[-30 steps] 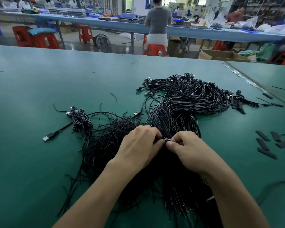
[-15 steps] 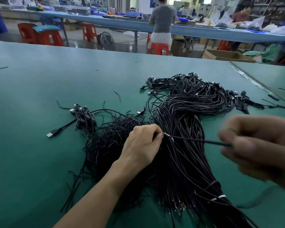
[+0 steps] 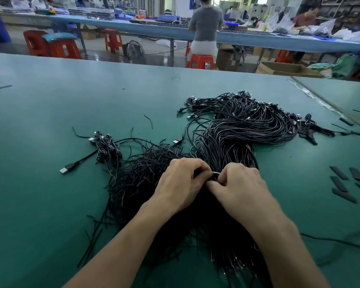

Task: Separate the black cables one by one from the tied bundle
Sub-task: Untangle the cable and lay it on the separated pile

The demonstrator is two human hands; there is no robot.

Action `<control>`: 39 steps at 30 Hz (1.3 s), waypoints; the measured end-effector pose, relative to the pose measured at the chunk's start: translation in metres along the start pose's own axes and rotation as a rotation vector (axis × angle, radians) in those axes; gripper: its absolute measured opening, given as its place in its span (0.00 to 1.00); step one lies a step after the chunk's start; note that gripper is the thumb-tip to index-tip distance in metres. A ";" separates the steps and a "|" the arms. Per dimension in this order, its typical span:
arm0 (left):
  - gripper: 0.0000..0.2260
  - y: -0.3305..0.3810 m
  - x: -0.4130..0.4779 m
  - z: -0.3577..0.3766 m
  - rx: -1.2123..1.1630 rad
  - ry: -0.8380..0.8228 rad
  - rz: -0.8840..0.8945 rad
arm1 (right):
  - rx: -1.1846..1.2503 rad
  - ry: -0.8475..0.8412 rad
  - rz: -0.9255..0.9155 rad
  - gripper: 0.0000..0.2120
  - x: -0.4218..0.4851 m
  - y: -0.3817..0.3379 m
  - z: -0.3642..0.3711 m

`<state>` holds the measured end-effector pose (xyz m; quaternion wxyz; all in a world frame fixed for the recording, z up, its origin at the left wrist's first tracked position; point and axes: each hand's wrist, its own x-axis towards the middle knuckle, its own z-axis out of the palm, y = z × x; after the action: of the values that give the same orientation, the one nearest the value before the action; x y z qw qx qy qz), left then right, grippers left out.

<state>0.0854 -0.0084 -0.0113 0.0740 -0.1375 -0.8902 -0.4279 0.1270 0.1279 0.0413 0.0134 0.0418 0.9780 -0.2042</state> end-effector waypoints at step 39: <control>0.03 -0.003 -0.001 0.004 0.028 0.031 -0.016 | 0.050 0.030 0.078 0.10 -0.003 -0.004 0.007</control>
<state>0.0849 -0.0078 -0.0162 0.0864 -0.1225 -0.8959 -0.4181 0.1295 0.1216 0.0366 0.0057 0.0830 0.9703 -0.2272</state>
